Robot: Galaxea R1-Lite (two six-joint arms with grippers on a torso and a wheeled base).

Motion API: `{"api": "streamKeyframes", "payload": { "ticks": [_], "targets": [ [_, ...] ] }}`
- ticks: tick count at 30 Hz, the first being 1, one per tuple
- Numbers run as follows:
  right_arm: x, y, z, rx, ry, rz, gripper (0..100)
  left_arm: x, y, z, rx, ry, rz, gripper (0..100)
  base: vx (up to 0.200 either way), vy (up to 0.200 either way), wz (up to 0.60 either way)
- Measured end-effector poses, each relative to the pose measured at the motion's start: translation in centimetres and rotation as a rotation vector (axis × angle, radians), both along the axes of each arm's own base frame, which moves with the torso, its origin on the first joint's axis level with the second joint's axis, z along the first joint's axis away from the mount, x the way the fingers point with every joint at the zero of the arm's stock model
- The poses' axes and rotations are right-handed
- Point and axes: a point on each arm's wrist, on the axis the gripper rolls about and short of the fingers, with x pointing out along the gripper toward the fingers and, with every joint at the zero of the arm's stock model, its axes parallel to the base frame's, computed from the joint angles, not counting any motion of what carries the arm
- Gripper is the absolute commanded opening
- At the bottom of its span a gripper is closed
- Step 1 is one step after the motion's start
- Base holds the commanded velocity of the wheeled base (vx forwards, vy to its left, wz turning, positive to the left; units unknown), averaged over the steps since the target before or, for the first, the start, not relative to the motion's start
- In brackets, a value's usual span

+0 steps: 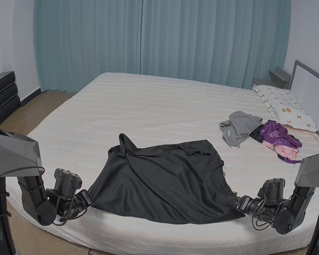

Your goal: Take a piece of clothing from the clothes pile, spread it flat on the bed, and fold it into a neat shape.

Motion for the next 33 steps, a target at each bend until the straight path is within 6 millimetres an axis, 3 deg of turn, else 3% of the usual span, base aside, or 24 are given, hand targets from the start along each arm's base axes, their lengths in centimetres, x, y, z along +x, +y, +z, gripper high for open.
{"api": "streamKeyframes", "payload": {
  "ticks": [4, 5, 15, 24, 33],
  "targets": [
    [0.0, 0.2, -0.7, 0.003, 0.014, 0.013, 100, -0.4, 0.2, 0.7, -0.002, -0.01, 0.003, 0, 0.0, 0.0, 0.0],
    [0.0, 0.3, -0.9, 0.001, 0.019, 0.018, 0, -0.5, 0.2, 0.8, -0.002, -0.014, 0.003, 0, 0.0, 0.0, 0.0],
    [-0.6, 0.3, -2.0, -0.032, 0.061, 0.055, 0, -0.5, 0.4, 1.5, -0.003, -0.036, 0.003, 0, 0.0, 0.0, 0.0],
    [-2.8, -0.4, 0.6, -0.05, 0.038, 0.071, 0, -0.5, 1.2, 2.1, 0.04, -0.056, -0.006, 0, 0.0, 0.0, 0.0],
    [-4.6, -0.8, 3.5, -0.049, 0.005, 0.084, 0, -0.8, 2.2, 4.0, 0.058, -0.103, 0.005, 0, 0.0, 0.0, 0.0]
  ]
}}
